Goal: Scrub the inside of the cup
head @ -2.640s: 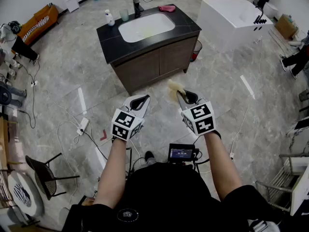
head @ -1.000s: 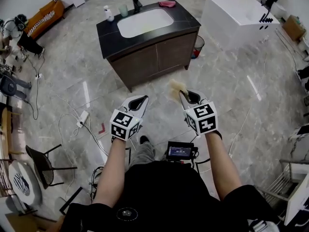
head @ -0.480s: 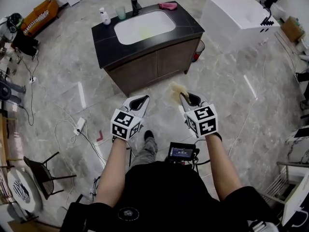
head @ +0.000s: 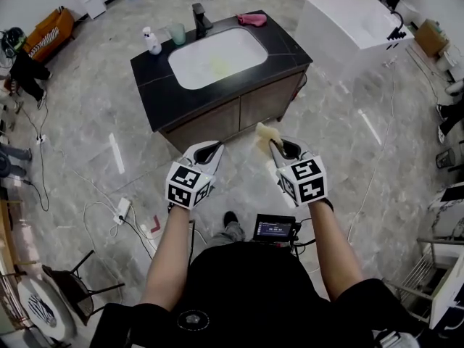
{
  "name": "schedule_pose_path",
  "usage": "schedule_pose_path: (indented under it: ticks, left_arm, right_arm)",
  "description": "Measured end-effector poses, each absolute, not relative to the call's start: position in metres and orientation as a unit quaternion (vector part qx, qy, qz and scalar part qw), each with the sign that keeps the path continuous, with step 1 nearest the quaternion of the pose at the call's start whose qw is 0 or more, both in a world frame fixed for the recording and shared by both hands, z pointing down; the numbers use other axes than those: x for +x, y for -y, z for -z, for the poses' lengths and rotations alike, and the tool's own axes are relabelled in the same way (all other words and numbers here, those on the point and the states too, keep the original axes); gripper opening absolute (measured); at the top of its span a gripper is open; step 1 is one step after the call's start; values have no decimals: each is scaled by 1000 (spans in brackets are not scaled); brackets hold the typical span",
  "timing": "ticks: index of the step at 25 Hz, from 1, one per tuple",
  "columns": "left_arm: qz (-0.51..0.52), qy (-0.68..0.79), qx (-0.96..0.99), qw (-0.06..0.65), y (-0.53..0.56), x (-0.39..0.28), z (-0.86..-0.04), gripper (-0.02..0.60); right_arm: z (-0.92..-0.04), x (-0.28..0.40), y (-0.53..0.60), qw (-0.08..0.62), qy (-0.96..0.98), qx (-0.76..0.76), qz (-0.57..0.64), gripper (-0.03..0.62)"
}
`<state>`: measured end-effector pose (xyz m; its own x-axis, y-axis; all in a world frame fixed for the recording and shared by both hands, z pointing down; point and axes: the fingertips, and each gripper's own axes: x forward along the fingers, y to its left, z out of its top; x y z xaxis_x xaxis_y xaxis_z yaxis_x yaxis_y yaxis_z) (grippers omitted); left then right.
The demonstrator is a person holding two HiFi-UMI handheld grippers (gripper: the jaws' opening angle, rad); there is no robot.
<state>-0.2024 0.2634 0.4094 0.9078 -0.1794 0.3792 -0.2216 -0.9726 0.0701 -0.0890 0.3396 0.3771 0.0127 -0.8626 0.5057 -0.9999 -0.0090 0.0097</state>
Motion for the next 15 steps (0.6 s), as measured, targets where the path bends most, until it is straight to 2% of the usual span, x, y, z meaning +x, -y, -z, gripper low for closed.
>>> schedule_pose_path:
  ticks: [15]
  left_arm:
    - [-200, 93, 973, 72, -196, -161, -429, -2]
  right_arm:
    - [-398, -47, -272, 187, 674, 685, -206, 43]
